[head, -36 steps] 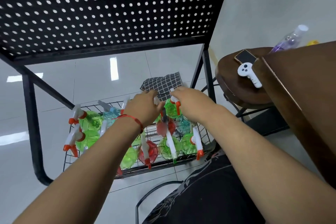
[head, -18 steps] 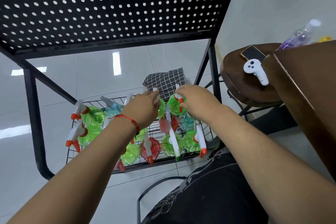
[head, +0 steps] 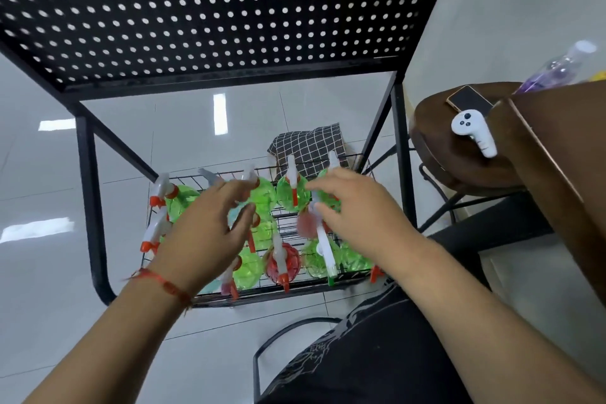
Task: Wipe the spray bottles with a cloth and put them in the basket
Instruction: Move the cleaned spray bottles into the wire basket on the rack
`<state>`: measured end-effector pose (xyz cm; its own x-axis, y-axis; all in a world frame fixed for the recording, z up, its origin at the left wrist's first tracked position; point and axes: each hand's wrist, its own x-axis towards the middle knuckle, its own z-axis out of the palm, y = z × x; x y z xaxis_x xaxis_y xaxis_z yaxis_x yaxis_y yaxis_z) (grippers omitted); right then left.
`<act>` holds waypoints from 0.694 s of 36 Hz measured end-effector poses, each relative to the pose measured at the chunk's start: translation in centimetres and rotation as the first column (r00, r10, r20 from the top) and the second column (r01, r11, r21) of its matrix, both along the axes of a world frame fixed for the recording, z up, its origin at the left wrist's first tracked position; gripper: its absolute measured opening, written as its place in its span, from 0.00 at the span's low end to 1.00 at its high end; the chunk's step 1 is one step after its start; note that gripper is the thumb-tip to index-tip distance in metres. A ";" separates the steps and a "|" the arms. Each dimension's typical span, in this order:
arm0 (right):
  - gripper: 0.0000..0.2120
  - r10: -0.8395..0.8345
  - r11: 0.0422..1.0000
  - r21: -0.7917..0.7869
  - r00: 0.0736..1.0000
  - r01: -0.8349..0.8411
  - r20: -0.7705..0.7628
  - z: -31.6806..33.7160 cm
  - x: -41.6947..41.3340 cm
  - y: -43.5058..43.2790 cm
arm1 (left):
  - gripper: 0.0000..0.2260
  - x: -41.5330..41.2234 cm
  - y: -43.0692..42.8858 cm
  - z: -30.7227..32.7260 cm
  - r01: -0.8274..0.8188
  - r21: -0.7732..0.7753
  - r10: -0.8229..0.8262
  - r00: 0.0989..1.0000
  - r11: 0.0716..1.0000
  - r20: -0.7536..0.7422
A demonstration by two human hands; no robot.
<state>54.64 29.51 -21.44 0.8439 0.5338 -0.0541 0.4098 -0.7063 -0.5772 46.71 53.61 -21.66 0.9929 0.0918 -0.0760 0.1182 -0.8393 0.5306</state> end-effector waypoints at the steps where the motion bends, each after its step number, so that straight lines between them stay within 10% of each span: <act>1: 0.18 0.022 1.000 -0.004 1.000 -0.022 -0.020 0.1 -0.9 0.2 | 0.15 -1.1 0.6 -0.1 -0.003 0.010 0.003 1.000 1.000 0.008; 8: 0.31 0.393 0.897 -0.190 0.917 -0.398 -0.068 -1.6 -5.5 3.1 | 0.26 -6.7 4.3 -0.3 0.160 0.077 -0.145 0.974 0.984 -0.173; 25: 0.32 0.335 0.854 -0.412 0.942 -0.316 -0.028 -3.5 -6.6 4.0 | 0.29 -6.2 2.5 -2.1 0.213 0.097 -0.189 0.959 0.972 -0.213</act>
<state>48.06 33.46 -24.95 0.6319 0.7177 -0.2926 0.6756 -0.6951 -0.2459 40.53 56.06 -23.77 0.9570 -0.0874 -0.2765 0.0348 -0.9119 0.4089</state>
